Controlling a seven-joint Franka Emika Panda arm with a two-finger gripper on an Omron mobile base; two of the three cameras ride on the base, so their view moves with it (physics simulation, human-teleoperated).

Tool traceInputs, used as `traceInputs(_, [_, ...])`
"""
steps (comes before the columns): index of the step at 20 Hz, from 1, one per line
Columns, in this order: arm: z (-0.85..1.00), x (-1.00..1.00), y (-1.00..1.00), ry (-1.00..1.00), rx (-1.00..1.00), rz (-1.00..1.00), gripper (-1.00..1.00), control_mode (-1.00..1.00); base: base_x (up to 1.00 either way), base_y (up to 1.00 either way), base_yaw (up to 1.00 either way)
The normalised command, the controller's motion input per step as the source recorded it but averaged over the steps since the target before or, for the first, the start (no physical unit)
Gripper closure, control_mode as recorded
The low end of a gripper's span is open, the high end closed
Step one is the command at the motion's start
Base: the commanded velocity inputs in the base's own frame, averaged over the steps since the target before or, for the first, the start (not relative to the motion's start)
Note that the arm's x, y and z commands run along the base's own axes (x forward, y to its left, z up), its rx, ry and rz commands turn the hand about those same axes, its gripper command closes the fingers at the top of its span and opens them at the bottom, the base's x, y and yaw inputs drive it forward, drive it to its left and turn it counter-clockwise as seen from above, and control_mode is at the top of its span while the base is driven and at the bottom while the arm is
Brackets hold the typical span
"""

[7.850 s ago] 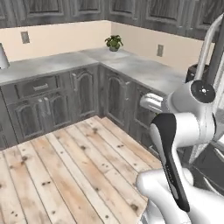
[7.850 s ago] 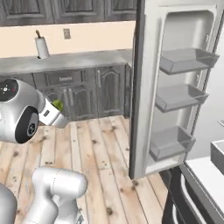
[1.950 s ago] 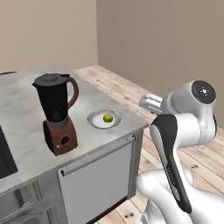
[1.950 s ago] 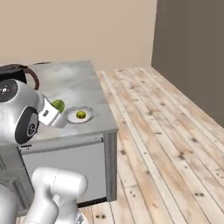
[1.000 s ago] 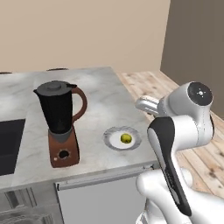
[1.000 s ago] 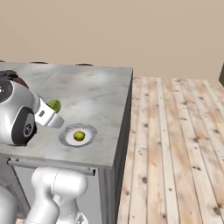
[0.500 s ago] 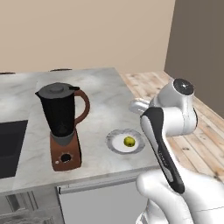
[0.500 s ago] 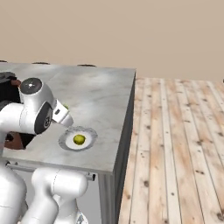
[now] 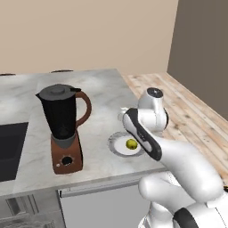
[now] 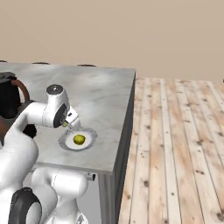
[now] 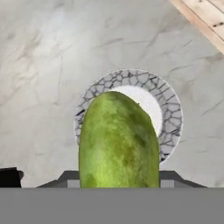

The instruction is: Pick the mango and pear from the fridge and place them on the plate next to the blender to make a fruit smoothie.

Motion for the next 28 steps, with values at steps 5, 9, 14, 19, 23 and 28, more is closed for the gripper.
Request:
traceInputs(5, [-0.73, 0.76, 0.48, 0.14, 0.0, 0.0, 1.0, -1.0, 0.0, 0.0, 0.0])
traceInputs(9, [-0.56, 0.67, 0.2, 0.13, -0.1, 0.0, 1.0, -1.0, 0.0, 0.0, 0.0])
traceInputs(14, [-0.74, 0.29, 0.0, 0.08, -0.11, 0.0, 1.0, -1.0, 0.0, 0.0, 0.0])
traceInputs(19, [-0.28, 0.12, 0.0, 0.0, -0.02, 0.0, -1.0, -1.0, 0.0, 0.0, 0.0])
traceInputs(23, [0.0, -0.04, -0.09, -0.04, 0.0, 0.0, -1.0, -1.0, 0.0, 0.0, 0.0])
traceInputs(28, [0.33, -0.4, -0.17, -0.18, 0.0, 0.0, -1.0, -1.0, 0.0, 0.0, 0.0])
